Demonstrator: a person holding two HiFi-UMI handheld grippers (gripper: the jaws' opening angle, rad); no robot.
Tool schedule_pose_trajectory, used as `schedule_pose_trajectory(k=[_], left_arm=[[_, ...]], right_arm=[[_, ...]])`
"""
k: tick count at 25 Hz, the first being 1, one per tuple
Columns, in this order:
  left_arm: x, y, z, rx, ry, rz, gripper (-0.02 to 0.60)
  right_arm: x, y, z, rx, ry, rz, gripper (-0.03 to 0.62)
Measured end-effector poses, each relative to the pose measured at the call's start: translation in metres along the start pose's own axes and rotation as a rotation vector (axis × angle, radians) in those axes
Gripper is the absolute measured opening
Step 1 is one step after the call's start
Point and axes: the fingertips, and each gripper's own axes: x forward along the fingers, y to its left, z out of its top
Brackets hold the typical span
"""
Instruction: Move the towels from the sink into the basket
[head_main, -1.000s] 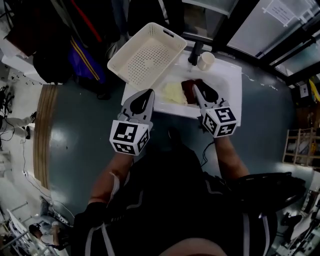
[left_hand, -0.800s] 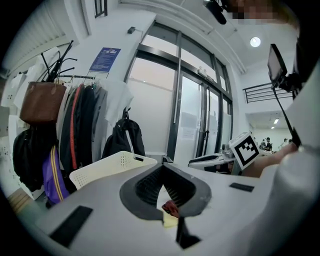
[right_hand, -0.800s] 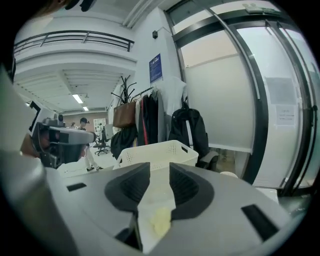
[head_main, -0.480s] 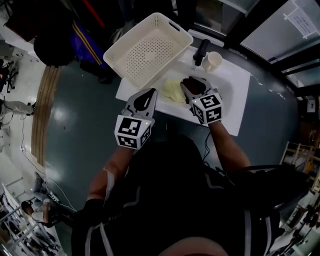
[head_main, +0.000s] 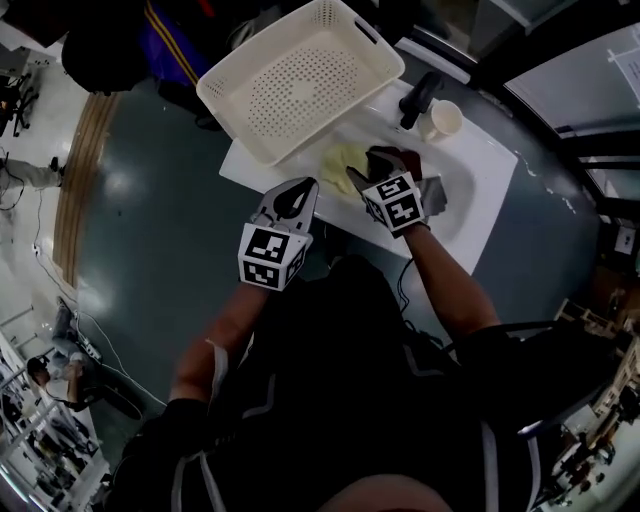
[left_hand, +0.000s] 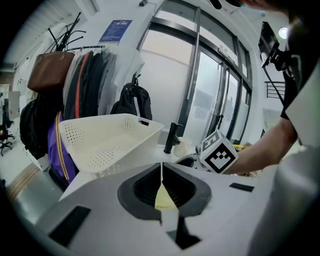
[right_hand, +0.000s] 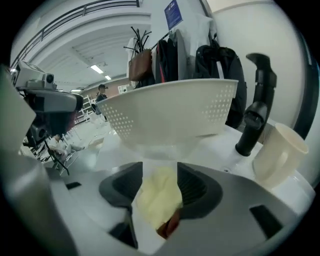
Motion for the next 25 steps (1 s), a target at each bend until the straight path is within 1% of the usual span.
schedule_pose_trajectory(k=[2,9,10,12,13,21,23,25], left_arm=[[0.006,0.003,-0.009,-0.018,0.016,0.017,0.002],[0.016,0.009,-0.031,-0.042,0.058,0.065,0.003],[0.016,0.009,-0.033,-0.045,0.063,0.066,0.013],[0.017,0.006,-0.037,-0.05,0.077,0.061,0.115],[0.017,0.005,-0.04,-0.051,0.085,0.061,0.121],[0.018,0.012,-0.05,-0.078,0.118,0.087,0.117],[0.017,0.014,-0.05,-0.084,0.118,0.095,0.114],[0.015,0.016,-0.049,-0.086,0.115,0.101,0.097]], right_arm=[[0.014,-0.003,-0.011,-0.004,0.036,0.015,0.236],[0.061,-0.005,-0.038,0.001,0.128,0.072,0.268],[0.066,-0.005,-0.042,0.0,0.146,0.077,0.268],[0.076,-0.006,-0.051,-0.001,0.177,0.084,0.268],[0.082,-0.006,-0.054,-0.001,0.189,0.086,0.268],[0.113,-0.007,-0.074,-0.01,0.269,0.103,0.267],[0.117,-0.008,-0.079,-0.018,0.292,0.099,0.252],[0.12,-0.008,-0.083,-0.029,0.313,0.091,0.227]])
